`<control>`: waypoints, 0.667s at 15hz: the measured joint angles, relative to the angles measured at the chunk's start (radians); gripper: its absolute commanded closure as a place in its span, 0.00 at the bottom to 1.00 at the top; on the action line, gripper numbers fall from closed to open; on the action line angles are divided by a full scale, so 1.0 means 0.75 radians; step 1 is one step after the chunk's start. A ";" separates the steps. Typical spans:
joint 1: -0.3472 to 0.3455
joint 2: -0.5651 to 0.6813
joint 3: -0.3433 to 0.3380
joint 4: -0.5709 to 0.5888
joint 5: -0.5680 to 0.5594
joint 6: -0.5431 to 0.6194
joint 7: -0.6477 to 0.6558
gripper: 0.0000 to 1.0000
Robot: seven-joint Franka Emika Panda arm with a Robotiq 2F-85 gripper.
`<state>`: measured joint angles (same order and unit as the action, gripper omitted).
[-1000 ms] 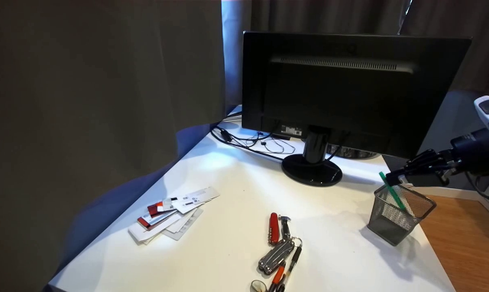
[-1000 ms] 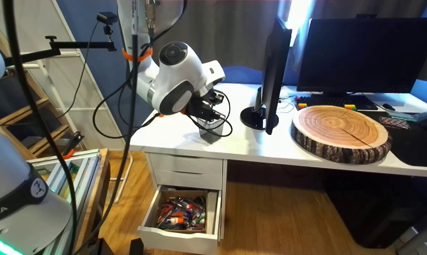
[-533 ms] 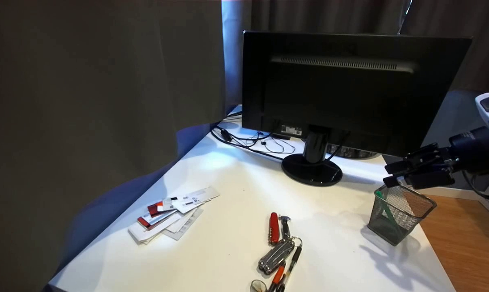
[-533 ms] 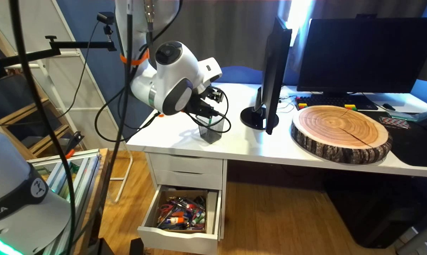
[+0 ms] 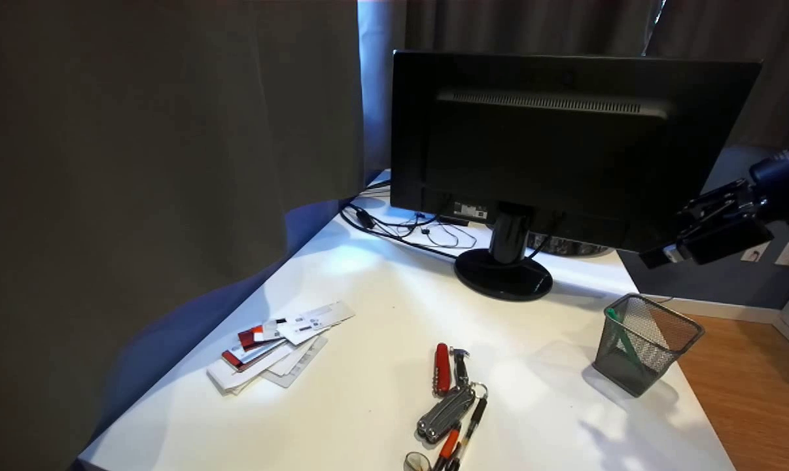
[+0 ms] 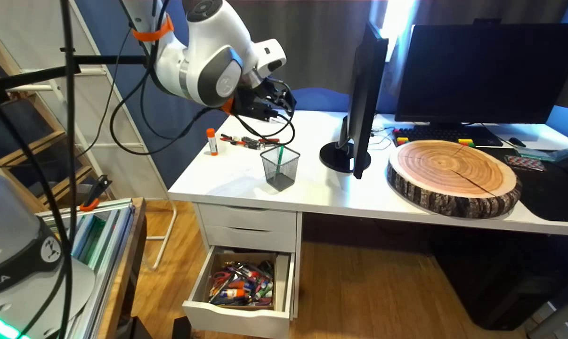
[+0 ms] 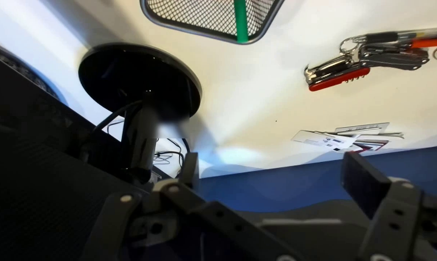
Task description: Take the bin out of the drawer and put a pen into it
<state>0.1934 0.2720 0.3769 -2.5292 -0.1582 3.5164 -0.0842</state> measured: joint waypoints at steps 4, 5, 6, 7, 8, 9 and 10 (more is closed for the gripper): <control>0.076 -0.201 -0.015 -0.016 0.145 -0.292 0.040 0.00; 0.084 -0.246 -0.018 -0.016 0.157 -0.362 0.063 0.00; 0.087 -0.289 -0.018 -0.017 0.159 -0.431 0.094 0.00; 0.090 -0.326 -0.018 -0.017 0.161 -0.490 0.123 0.00; 0.094 -0.361 -0.018 -0.017 0.164 -0.545 0.149 0.00; 0.095 -0.391 -0.014 -0.018 0.164 -0.595 0.180 0.00; 0.095 -0.417 -0.008 -0.019 0.163 -0.640 0.211 0.00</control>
<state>0.2646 -0.0410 0.3708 -2.5432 -0.0358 3.0361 0.0740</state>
